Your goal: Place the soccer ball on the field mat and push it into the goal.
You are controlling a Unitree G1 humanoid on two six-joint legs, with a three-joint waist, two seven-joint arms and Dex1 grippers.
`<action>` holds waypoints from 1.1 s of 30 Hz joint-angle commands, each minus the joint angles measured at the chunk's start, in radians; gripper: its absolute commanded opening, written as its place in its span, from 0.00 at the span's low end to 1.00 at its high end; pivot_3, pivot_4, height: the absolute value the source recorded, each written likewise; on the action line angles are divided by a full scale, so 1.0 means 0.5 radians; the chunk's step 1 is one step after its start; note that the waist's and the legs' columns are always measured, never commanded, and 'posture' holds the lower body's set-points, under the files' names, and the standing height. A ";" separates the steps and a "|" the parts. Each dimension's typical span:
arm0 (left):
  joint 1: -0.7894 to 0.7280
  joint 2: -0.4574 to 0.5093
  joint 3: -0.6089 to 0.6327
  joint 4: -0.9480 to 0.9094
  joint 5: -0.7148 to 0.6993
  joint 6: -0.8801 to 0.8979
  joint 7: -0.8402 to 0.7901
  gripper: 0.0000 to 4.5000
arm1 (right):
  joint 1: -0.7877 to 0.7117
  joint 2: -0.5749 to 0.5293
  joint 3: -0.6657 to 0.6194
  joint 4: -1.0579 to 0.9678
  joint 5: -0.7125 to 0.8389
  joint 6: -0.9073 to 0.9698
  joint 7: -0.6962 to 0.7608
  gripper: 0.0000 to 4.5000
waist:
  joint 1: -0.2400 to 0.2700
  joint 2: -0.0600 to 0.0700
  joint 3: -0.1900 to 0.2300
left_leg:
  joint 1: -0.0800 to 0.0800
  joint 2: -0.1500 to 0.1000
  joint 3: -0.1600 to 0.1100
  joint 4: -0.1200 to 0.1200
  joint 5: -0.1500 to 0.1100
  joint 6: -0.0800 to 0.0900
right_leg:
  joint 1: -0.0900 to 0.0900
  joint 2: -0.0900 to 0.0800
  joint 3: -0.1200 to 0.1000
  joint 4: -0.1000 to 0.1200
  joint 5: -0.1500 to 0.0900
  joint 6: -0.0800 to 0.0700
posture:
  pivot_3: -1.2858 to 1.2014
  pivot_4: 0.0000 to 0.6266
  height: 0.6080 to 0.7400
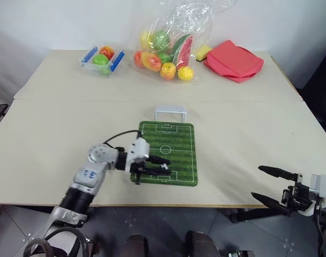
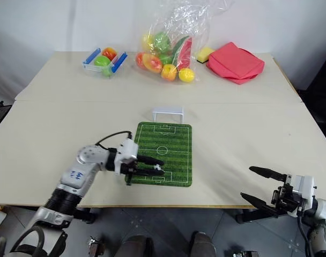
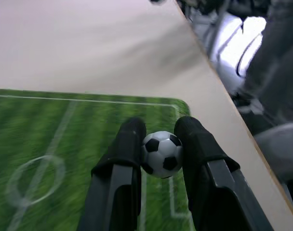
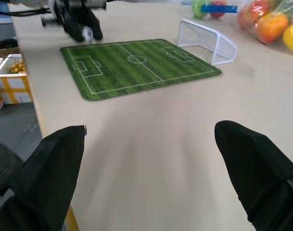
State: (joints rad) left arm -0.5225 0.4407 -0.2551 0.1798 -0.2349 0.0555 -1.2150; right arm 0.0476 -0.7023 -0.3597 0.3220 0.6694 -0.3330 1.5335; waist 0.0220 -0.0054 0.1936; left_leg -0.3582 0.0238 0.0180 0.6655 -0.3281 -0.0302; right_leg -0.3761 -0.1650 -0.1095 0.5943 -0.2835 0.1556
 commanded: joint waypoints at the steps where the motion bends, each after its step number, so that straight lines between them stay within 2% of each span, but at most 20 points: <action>1: 0.014 -0.041 -0.025 0.024 0.073 -0.070 0.068 0.23 | 0.058 0.005 -0.025 -0.223 0.047 0.072 -0.006 1.00 | 0.005 0.000 0.000 | 0.000 0.000 0.000 0.000 0.000 0.000 | 0.000 0.000 0.000 0.000 0.000 0.000 | 0.52 0.24 1.00; 11: 0.055 -0.046 -0.036 0.075 0.147 -0.189 0.103 0.23 | 0.141 0.072 0.031 -0.748 0.014 0.332 -0.350 1.00 | 0.008 0.000 0.000 | -0.001 0.000 0.000 0.001 0.000 0.000 | 0.000 0.000 0.001 -0.001 0.000 0.000 | 0.52 0.24 1.00; 18: 0.058 -0.040 -0.012 0.079 0.115 -0.225 0.095 0.70 | 0.129 0.074 0.073 -0.919 0.008 0.467 -0.493 1.00 | 0.010 0.000 0.000 | -0.001 0.000 -0.001 0.001 -0.001 0.001 | 0.000 0.000 0.001 -0.001 0.000 0.001 | 0.52 0.24 1.00; 27: 0.092 -0.045 0.050 0.013 0.043 -0.226 0.085 0.70 | 0.053 0.074 0.111 -0.998 -0.001 0.587 -0.572 1.00 | 0.009 0.000 0.000 | -0.001 0.000 -0.001 0.001 -0.001 0.001 | 0.000 0.000 0.000 -0.001 0.000 0.001 | 0.52 0.24 1.00; 33: 0.118 -0.031 0.211 -0.059 -0.093 -0.221 0.104 0.70 | 0.025 0.079 0.139 -1.049 0.006 0.643 -0.613 1.00 | 0.009 0.000 0.000 | -0.001 0.000 -0.001 0.001 -0.001 0.001 | 0.000 0.000 0.001 -0.001 0.000 0.000 | 0.52 0.24 1.00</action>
State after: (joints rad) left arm -0.4734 0.4159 -0.1914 0.2023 -0.2332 -0.0481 -1.1593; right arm 0.0630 -0.6635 -0.2815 -0.1636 0.6584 -0.0169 1.2332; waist 0.0264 -0.0053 0.1936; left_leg -0.3588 0.0239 0.0177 0.6660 -0.3285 -0.0295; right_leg -0.3762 -0.1650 -0.1092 0.5939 -0.2833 0.1558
